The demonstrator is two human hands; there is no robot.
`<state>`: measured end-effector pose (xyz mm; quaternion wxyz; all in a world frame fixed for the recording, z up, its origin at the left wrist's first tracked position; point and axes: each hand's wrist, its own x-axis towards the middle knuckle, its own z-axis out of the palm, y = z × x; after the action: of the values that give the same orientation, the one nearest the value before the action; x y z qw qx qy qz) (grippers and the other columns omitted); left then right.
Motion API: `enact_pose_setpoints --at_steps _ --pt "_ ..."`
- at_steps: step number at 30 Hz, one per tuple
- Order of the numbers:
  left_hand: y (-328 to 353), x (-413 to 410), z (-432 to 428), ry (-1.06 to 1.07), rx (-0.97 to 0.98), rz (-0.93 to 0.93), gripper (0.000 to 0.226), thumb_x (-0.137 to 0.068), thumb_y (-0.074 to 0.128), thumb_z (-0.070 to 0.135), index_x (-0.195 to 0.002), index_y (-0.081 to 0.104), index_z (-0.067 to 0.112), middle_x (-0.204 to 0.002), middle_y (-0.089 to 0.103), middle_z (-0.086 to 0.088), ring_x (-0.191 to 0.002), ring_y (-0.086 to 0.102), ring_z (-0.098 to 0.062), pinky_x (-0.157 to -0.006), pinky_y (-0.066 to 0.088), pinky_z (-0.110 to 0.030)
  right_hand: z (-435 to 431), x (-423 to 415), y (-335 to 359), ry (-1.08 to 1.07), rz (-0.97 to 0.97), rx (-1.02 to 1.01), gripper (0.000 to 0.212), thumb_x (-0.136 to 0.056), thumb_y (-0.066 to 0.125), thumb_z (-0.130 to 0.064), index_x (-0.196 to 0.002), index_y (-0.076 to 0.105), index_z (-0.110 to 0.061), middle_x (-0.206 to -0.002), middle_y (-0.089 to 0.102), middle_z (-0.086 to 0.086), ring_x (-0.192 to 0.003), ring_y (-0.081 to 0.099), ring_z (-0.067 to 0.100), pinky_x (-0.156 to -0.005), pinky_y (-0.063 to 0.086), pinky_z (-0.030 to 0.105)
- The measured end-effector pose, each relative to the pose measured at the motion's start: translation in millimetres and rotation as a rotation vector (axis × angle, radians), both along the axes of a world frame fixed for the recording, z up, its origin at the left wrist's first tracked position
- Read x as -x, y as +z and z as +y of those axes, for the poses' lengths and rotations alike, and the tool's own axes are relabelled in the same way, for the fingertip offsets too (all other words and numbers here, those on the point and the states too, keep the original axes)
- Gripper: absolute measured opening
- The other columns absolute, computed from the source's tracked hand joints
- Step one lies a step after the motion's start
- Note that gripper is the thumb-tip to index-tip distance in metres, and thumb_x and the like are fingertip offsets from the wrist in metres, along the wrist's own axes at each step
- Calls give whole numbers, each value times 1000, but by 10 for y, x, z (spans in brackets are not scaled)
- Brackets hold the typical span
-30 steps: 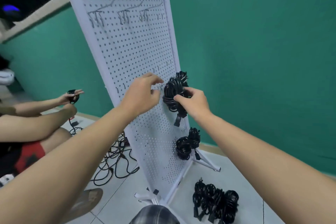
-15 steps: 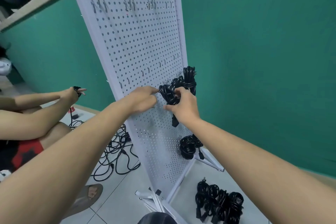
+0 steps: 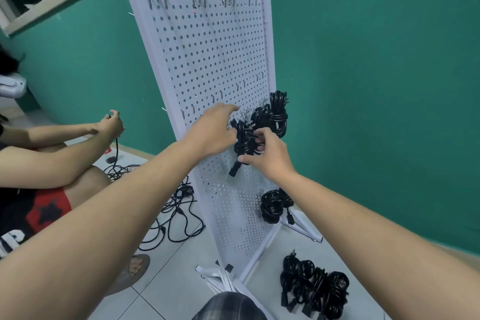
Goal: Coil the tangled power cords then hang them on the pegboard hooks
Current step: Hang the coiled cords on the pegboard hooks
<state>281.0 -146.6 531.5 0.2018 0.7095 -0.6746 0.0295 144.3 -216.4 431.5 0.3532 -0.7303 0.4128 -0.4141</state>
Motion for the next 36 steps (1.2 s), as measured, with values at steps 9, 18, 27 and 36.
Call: enact_pose_setpoints --at_steps 9,18,27,36 --pt "-593 812 -65 -384 43 -85 46 -89 57 11 -133 63 19 -130 57 3 -117 57 -15 -100 49 -39 8 906 -622 -82 105 -104 47 -81 88 -27 -117 60 -18 -106 65 2 -89 57 14 -71 44 19" --pt "-2436 1163 -712 -415 -446 52 54 -93 63 24 -146 51 24 -140 49 2 -128 49 -21 -108 44 -43 -214 1766 -2379 -169 427 -517 53 -85 84 -33 -124 57 -12 -105 64 6 -89 61 23 -74 48 31" --pt "-4102 1017 -1089 -368 -815 167 59 -95 61 24 -151 44 27 -150 41 1 -139 43 -20 -113 40 -42 -335 1916 -4088 -433 527 -1029 91 -84 83 -38 -148 26 -9 -145 38 18 -127 53 36 -96 52 41" --pt "-4365 906 -1179 -355 -897 178 58 -93 62 22 -149 46 27 -145 46 1 -136 45 -19 -113 40 -40 -245 1734 -4669 -462 390 -1114 65 -76 88 -31 -126 54 -7 -116 66 12 -93 62 26 -78 54 30"
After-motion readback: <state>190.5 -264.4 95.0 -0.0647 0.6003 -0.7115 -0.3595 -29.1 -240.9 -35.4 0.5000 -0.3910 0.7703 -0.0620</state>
